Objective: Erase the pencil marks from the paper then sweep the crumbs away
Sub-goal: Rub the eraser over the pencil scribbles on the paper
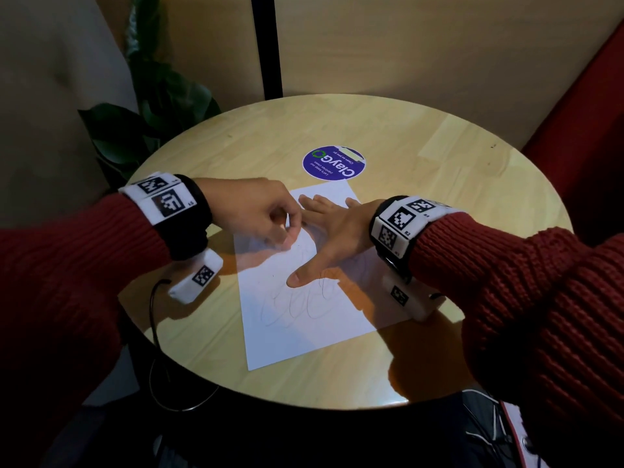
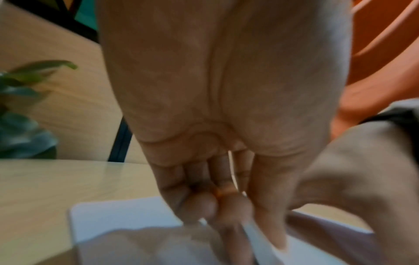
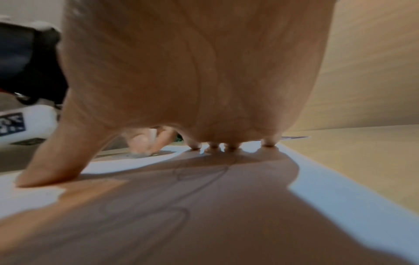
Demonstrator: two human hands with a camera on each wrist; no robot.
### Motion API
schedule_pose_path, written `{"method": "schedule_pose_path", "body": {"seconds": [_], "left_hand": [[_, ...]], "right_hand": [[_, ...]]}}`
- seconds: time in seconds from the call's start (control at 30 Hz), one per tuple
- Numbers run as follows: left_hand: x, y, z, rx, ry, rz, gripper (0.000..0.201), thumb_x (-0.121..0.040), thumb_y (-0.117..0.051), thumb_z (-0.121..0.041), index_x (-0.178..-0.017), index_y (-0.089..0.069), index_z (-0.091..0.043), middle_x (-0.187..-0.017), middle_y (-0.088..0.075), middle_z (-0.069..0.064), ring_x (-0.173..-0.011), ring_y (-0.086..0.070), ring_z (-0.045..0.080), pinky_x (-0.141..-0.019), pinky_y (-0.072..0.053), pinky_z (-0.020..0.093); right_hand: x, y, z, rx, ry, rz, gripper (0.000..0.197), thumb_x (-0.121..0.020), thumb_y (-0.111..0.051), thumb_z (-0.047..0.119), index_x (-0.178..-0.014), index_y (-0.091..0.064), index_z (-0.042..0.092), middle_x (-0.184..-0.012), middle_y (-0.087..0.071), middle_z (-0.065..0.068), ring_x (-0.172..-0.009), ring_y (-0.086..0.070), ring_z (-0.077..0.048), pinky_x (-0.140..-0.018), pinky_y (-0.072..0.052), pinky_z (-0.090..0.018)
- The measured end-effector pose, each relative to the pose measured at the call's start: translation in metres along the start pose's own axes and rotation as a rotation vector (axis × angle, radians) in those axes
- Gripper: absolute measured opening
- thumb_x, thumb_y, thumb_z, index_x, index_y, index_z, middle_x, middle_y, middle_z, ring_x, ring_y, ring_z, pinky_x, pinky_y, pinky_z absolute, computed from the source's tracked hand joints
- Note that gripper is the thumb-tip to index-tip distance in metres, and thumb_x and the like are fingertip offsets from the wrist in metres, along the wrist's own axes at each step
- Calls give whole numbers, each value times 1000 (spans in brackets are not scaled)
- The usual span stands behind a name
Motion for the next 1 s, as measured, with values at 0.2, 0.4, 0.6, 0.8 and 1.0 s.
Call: {"method": "schedule_pose_path", "body": {"seconds": [0.2,0.4,0.6,0.8,1.0], "left_hand": [[3,9,9,2,38,-105,2,-97,-78,-24,-95,-80,-24,-79,-80,-2,-68,-65,6,-72,-50,25],[4,-6,-5,77,-3,40,3,-96,-79,-15,-95,-80,-18,-81,-80,7,-66,-66,11,-71,-53,23],[2,-10,-8,28,-5,-6,5,-95,-79,-19,-92,-79,-23,-74,-76,-2,-64,-61,6,-65,-49,18],[3,6,1,-55,79,-226,3,-93,-78,-25,-92,-79,-28,-72,-74,-8,-62,-59,0,-66,-46,23],[4,-9,-15,104,1,-23,10,-92,-84,-18,-98,-77,-15,-74,-77,1,-64,-67,8,-66,-52,16]], "right_hand": [[1,-1,1,-2,-21,2,136,-65,-64,94,-162,16,43,-171,25,12,-156,23,-9,-126,10,-57],[3,0,4,-14,-16,-16,131,-67,-66,91,-164,9,44,-172,22,9,-157,22,-12,-126,8,-59],[12,1,6,-85,14,-78,114,-71,-70,85,-162,-13,48,-174,2,8,-161,1,-21,-128,-8,-52],[17,3,5,-27,-47,-74,120,-62,-71,90,-158,-14,46,-161,-14,8,-154,-19,-29,-117,-30,-53],[22,1,8,-28,-48,-26,127,-70,-68,87,-164,6,45,-173,20,8,-159,17,-16,-127,6,-50]]}}
Point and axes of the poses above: each hand's wrist, its own x-axis away from the middle knuckle, its own y-axis out of the back of the hand, z = x × y, the point moved 4 cm from there along -x, towards the middle knuckle
